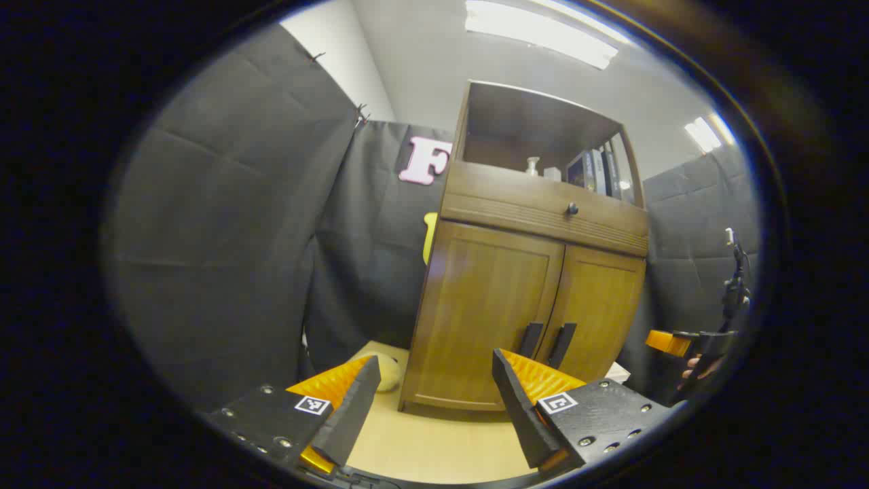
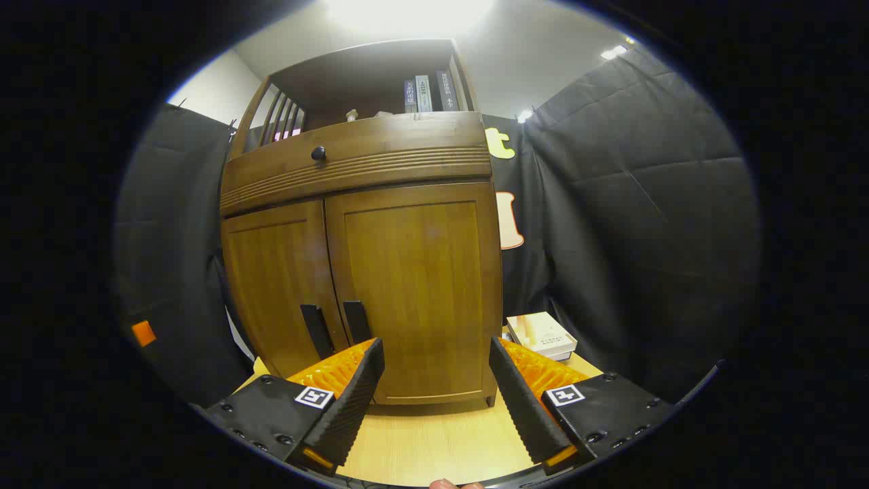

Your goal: Open the right door of the double-door shoe cabinet with the right hand, and open the left door with the left hand.

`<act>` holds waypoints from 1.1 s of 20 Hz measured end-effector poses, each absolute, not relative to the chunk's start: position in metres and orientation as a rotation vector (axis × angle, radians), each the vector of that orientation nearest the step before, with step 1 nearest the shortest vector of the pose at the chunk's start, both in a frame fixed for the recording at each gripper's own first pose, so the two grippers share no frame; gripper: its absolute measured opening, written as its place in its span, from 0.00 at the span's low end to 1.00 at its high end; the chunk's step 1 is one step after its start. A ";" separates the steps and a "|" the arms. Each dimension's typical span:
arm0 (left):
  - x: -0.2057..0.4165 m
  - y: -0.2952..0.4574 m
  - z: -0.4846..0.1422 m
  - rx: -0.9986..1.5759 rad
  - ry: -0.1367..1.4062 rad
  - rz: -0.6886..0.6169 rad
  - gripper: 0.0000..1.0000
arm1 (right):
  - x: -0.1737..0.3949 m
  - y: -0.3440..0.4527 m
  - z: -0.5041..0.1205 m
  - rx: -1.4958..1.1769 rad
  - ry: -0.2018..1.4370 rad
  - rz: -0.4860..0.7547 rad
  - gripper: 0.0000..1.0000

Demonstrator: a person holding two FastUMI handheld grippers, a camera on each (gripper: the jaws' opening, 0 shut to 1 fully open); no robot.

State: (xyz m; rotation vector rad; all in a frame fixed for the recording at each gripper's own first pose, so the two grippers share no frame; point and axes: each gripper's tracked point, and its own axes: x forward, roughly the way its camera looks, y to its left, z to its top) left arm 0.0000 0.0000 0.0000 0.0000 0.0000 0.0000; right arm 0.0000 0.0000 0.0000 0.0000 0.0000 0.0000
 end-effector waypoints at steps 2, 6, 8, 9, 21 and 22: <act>-0.009 0.002 -0.016 0.013 0.014 0.003 0.94 | -0.008 -0.003 -0.008 -0.010 0.027 -0.007 0.98; -0.032 0.009 -0.053 0.063 0.109 0.031 0.94 | -0.027 0.010 -0.035 -0.040 0.121 0.028 0.98; -0.031 0.014 -0.055 0.075 0.141 0.033 0.94 | -0.030 0.010 -0.038 -0.096 0.128 0.041 0.98; -0.026 0.018 -0.057 0.055 0.160 0.048 0.94 | -0.029 0.009 -0.033 -0.100 0.116 0.049 0.98; 0.045 -0.005 -0.011 -0.118 0.032 0.095 0.94 | 0.031 0.003 -0.029 -0.016 0.103 0.064 0.98; 0.050 -0.010 -0.010 -0.097 0.036 0.089 0.94 | 0.037 0.006 -0.026 -0.007 0.095 0.073 0.98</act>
